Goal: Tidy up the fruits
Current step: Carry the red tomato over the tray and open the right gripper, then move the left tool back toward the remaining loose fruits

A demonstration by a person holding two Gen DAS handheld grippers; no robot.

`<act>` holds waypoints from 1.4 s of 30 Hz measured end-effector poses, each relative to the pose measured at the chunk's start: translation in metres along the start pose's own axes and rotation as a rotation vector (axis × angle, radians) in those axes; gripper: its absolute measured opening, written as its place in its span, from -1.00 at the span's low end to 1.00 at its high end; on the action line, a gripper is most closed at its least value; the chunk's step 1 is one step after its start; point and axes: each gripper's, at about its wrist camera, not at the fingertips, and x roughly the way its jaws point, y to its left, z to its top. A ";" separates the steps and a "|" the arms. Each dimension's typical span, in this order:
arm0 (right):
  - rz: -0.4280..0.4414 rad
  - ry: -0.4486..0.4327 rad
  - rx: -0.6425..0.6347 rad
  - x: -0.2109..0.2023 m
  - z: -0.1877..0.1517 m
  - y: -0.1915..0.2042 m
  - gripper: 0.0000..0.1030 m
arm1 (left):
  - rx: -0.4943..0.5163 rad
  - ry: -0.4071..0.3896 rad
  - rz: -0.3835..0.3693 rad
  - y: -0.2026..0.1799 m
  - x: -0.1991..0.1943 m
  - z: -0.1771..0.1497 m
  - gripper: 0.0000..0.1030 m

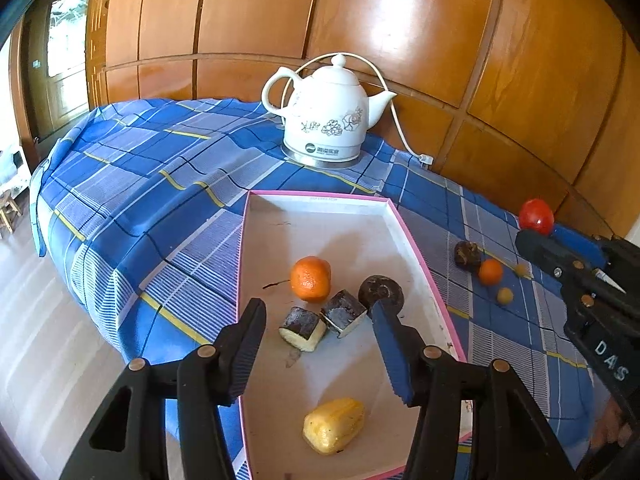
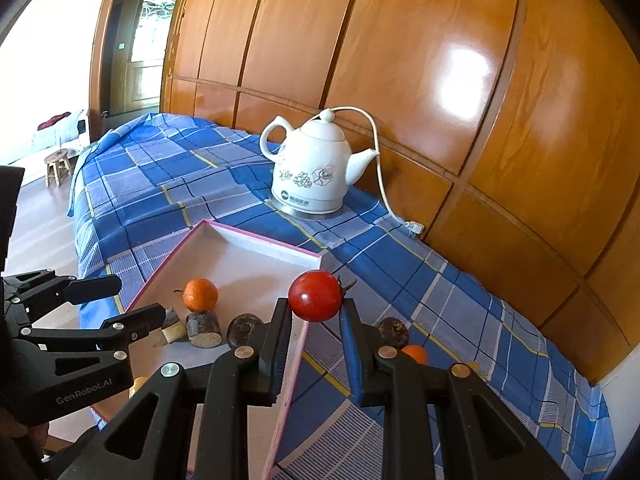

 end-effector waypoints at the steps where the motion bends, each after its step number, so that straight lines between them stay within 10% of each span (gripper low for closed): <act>1: 0.002 0.005 -0.001 0.002 0.000 0.001 -0.52 | -0.003 0.000 0.000 0.001 0.000 0.000 0.09; 24: 0.100 0.113 -0.043 0.056 -0.010 0.035 -0.36 | -0.048 -0.009 0.014 0.021 -0.003 0.001 0.15; 42: -0.029 0.039 0.034 0.023 -0.001 0.004 -0.34 | 0.009 -0.014 -0.013 -0.001 -0.012 -0.002 0.15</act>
